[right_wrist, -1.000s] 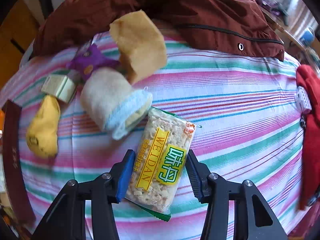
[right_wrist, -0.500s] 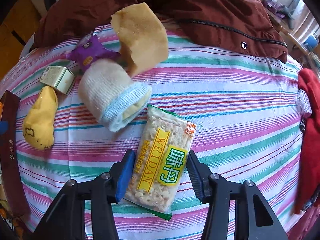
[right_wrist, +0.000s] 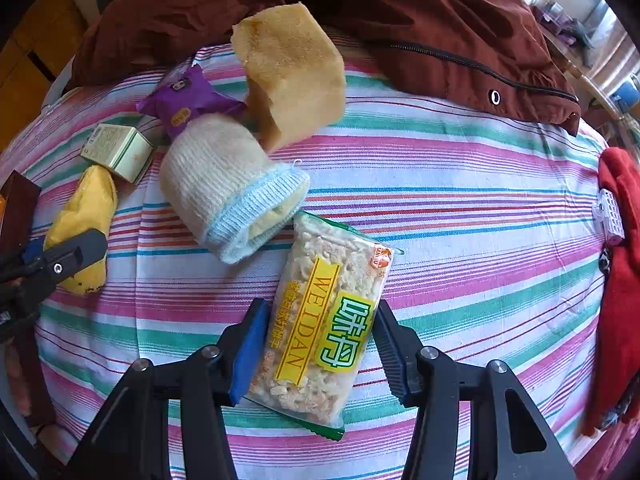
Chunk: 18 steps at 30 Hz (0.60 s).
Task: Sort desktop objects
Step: 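Grasp the yellow sock with the left tool while the right tool carries the cracker pack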
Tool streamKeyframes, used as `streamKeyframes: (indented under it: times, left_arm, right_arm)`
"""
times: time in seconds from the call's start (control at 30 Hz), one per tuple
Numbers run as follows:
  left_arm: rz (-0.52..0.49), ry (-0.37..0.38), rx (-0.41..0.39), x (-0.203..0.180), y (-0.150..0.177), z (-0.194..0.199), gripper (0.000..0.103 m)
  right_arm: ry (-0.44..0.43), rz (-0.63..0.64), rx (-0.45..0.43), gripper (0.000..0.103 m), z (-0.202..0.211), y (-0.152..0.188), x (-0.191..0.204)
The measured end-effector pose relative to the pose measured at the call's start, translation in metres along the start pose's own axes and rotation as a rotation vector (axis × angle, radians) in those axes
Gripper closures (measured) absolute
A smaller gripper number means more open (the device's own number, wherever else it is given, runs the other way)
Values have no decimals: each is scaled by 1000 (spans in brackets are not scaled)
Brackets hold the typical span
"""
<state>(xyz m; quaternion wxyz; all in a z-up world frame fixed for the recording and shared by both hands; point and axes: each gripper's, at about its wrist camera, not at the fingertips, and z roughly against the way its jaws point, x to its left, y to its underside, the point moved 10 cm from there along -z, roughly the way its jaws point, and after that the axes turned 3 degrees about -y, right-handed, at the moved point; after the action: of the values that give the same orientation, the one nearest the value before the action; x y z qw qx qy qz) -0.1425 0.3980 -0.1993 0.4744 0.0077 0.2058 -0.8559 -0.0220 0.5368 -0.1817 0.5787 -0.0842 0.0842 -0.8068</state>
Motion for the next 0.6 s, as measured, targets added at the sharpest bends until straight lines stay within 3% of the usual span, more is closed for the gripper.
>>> streamKeyframes:
  times: [0.03,0.1,0.23,0.37,0.6]
  left_arm:
    - [-12,-15,-7,1,0,1,54]
    - [-17,-7,-19,2,2,4,58]
    - [-90,-28,-80,-4,6,20,60]
    - [-120,6,-127,-16,9,46,60]
    - [-123,38,-225,-24,22,101,60]
  right_arm:
    - [-1,1,-2,52,1,0,0]
    - [12,-21,-5,54,4,1,-2]
    - [23,-35,-20,55,12,0,-11]
    - [31,-113,-67,55,27,-10,-28]
    - [-71,-69,-287,55,82,-29,-17]
